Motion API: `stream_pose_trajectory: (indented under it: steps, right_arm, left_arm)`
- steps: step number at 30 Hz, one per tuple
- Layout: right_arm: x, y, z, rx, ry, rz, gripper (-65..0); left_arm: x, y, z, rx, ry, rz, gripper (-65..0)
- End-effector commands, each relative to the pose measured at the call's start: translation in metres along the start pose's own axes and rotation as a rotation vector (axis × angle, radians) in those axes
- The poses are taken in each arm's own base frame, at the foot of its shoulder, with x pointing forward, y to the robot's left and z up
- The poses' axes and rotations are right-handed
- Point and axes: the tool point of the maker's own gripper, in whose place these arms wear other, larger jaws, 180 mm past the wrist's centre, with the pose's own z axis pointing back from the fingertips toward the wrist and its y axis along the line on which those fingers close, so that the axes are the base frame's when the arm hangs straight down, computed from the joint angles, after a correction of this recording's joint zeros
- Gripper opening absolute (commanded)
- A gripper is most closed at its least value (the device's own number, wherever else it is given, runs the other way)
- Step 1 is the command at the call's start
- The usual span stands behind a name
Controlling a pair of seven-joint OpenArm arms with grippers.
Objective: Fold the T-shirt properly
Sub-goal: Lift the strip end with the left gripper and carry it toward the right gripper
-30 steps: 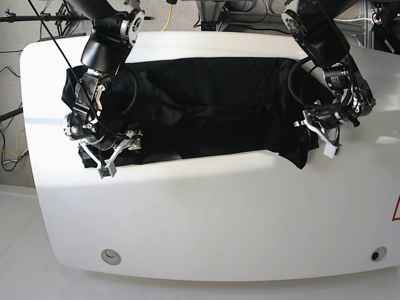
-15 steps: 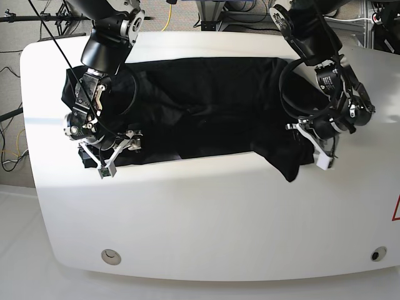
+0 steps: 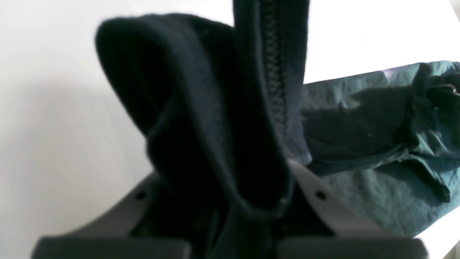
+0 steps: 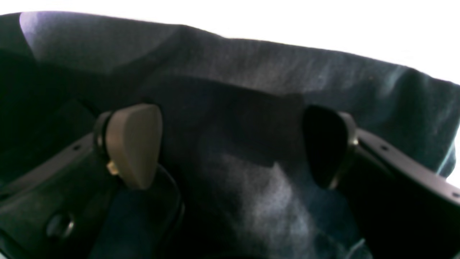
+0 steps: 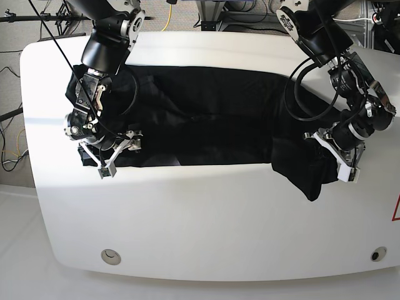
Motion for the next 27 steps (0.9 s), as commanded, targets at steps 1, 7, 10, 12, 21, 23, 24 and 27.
stream_pose_trajectory:
  steps: [1,7,10,12,21,23,24,27]
  right_arm:
    - [-0.018,0.003,-0.002,0.009,0.082,-0.001,-5.9]
    - [-0.019,0.003,-0.002,0.009,0.083,-0.001,-5.9]
    - [-0.019,0.003,-0.002,0.007,0.085,0.001,-5.9]
    - [-0.019,0.003,-0.002,0.007,0.085,0.001,-5.9]
    - [-0.019,0.003,-0.002,0.006,0.085,-0.001,-5.9]
    - [-0.019,0.003,-0.002,0.006,0.085,-0.001,-5.9]
    - [-0.019,0.003,-0.002,0.006,0.085,-0.001,-5.9]
    - [-0.025,0.003,-0.003,0.007,0.095,-0.003,-5.9]
  left_arm:
    - [0.014,-0.005,0.006,-0.005,-0.052,-0.025,-65.0]
    - [0.011,-0.020,0.008,-0.057,-0.083,-0.007,-65.0]
    - [0.011,-0.034,0.008,-0.124,-0.116,0.017,-65.0]
    - [0.014,-0.044,0.007,-0.170,-0.137,0.019,-65.0]
    - [0.036,-0.101,0.009,-0.407,-0.262,0.061,-65.0]
    - [0.038,-0.109,0.006,-0.427,-0.268,0.084,-65.0]
    - [0.038,-0.111,0.005,-0.430,-0.268,0.092,-65.0]
    - [0.042,-0.123,-0.002,-0.447,-0.262,0.082,-65.0]
